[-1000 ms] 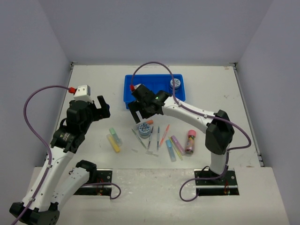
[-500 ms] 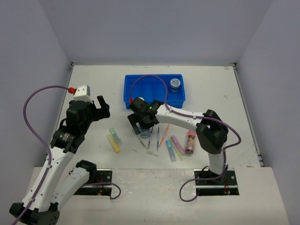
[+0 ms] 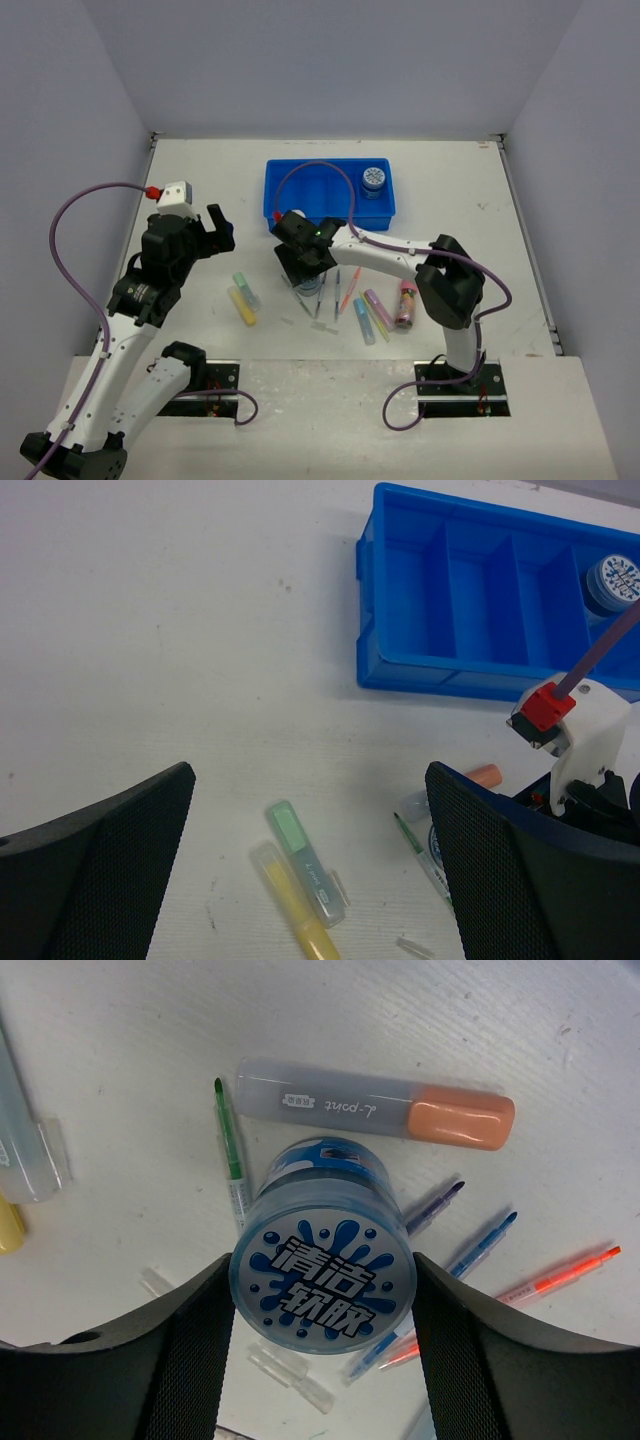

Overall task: Sort the stationery into containers
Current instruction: Pick up the stationery from the center of the board, then place the stationery in the storage box.

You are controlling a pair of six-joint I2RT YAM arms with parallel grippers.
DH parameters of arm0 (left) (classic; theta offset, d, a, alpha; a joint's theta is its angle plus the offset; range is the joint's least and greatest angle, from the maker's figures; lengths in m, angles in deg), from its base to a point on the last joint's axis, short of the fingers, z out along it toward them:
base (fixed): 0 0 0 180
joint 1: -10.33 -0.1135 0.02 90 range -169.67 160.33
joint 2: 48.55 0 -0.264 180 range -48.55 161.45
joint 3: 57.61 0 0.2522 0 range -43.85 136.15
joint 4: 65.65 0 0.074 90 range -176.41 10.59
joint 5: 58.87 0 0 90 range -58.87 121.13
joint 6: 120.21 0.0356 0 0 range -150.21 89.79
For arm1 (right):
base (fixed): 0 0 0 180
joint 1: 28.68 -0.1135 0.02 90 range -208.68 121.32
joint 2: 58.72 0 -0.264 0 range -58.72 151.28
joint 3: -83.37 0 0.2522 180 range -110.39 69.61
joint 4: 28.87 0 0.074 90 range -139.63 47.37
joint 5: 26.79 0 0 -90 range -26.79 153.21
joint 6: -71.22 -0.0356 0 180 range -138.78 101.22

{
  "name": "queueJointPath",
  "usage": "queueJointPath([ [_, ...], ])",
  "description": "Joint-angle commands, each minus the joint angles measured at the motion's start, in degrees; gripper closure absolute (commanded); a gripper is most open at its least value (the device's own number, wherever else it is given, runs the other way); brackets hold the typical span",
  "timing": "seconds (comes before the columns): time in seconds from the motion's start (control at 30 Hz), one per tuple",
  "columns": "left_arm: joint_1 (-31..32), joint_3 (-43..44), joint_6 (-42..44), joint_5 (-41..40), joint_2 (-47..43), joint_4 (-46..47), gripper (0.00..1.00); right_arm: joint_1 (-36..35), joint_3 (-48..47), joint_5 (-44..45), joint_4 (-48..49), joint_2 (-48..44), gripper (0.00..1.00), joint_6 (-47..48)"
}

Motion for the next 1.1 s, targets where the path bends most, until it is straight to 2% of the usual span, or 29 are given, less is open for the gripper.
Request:
queueJointPath([
  [0.0,-0.58,-0.25,1.71,0.58,-0.34,1.80,0.00,-0.44,-1.85,1.19,0.01,-4.80,0.77,-0.59],
  [0.17,-0.58,-0.24,1.71,0.69,-0.25,1.75,0.00,0.12,-6.60,4.56,-2.98,-10.68,0.78,0.98],
  [0.3,-0.58,-0.24,1.71,0.90,-0.34,1.91,0.00,3.95,-8.97,5.92,-3.81,-13.89,0.78,2.07],
  [0.47,-0.58,-0.32,1.71,0.95,-0.32,1.92,0.00,14.89,-10.98,6.77,-4.66,-15.08,0.79,3.79],
  [0.53,-0.49,-0.32,1.71,1.02,-0.17,1.91,0.00,20.81,-12.49,7.52,-4.66,-14.31,0.80,4.60],
  [0.73,-0.58,-0.32,1.80,1.19,-0.34,1.99,0.00,29.18,-19.50,8.83,-4.40,-6.08,0.80,7.23],
  [0.93,-0.50,-0.32,1.80,1.37,-0.25,2.08,0.00,33.13,-24.29,7.64,-4.26,1.31,0.80,7.98],
  [1.07,-0.58,-0.32,1.80,1.37,-0.17,2.03,0.00,33.22,-23.91,6.41,-3.78,2.57,0.79,8.07],
])
